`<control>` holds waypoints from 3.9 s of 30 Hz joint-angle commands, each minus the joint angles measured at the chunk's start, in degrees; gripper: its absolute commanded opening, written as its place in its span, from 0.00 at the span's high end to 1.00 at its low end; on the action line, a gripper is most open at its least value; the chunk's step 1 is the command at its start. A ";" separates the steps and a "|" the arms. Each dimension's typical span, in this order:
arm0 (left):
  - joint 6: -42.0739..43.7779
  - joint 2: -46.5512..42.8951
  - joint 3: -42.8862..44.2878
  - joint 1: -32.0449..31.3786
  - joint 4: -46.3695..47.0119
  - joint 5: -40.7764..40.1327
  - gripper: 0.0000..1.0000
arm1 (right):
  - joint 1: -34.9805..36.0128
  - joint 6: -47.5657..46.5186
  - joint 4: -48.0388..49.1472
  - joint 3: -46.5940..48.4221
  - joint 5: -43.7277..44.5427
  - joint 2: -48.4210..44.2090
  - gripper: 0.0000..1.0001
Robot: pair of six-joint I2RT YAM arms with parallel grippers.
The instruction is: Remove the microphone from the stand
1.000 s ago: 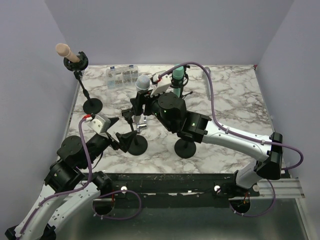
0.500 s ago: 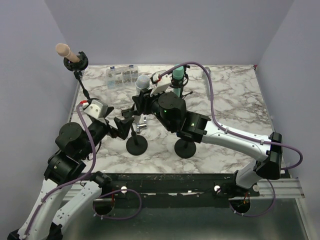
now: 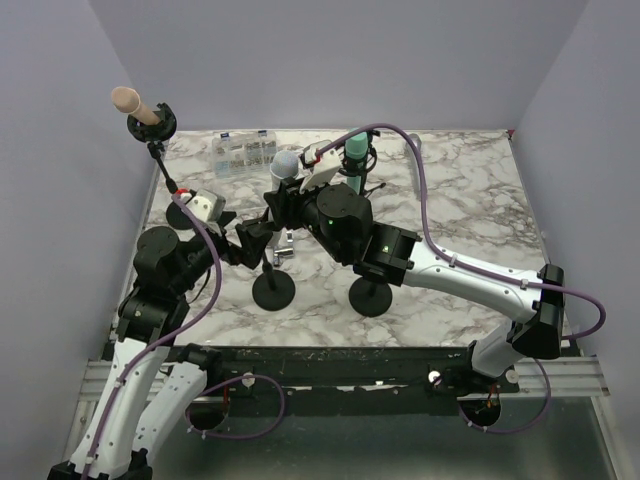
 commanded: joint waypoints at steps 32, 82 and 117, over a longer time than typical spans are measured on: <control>3.19 2.85 -5.44 0.41 3.91 8.80 1.00 | 0.37 -8.31 1.98 1.04 12.64 -1.63 0.96; -7.90 9.26 11.57 0.41 8.24 -7.55 0.03 | -40.17 -3.69 -6.36 -22.80 15.65 -14.44 0.99; 0.73 -0.20 1.84 -5.47 9.36 -25.78 0.03 | -65.64 -13.70 -20.18 34.70 -13.57 53.65 0.99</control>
